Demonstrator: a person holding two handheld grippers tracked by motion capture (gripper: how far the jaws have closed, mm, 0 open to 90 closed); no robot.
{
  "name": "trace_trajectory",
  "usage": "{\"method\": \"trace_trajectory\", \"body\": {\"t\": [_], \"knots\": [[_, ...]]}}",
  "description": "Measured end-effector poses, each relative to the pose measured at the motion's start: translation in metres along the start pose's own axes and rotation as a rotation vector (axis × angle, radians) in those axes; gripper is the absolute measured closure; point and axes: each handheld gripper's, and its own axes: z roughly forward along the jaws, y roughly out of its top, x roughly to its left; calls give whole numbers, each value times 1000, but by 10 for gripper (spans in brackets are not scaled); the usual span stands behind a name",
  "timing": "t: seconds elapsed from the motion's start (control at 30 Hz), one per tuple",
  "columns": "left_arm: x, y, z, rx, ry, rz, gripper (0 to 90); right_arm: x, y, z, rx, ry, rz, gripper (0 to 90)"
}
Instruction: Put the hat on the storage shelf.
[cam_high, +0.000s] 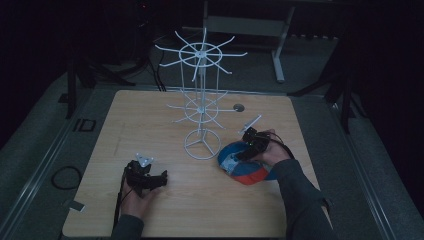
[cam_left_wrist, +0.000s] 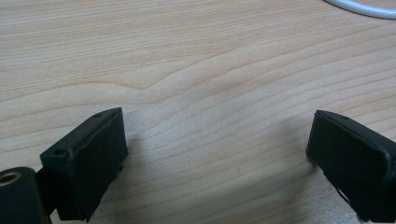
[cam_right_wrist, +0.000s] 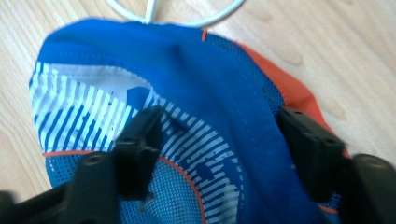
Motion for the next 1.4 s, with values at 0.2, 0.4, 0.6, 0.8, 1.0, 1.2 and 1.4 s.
{"method": "trace_trajectory", "body": {"t": [0.2, 0.4, 0.6, 0.8, 1.0, 1.2, 1.4], "knots": [[0, 0, 0, 0, 0, 0, 54, 2, -1, 5, 36, 0, -24, 577], [0, 0, 0, 0, -1, 1, 54, 1, -3, 4, 36, 33, -9, 853], [0, 0, 0, 0, -1, 1, 54, 1, -7, -5, -16, 36, 18, 879], [0, 0, 0, 0, -1, 1, 54, -1, -16, -23, -114, 43, 60, 882], [0, 0, 0, 0, -1, 2, 54, -3, -24, -39, -192, 42, 70, 883], [0, 0, 0, -1, -2, 0, 54, -2, -31, -52, -249, 40, 84, 883], [0, 0, 0, -1, -2, 0, 54, -4, -39, -63, -288, 22, 97, 883]]}}
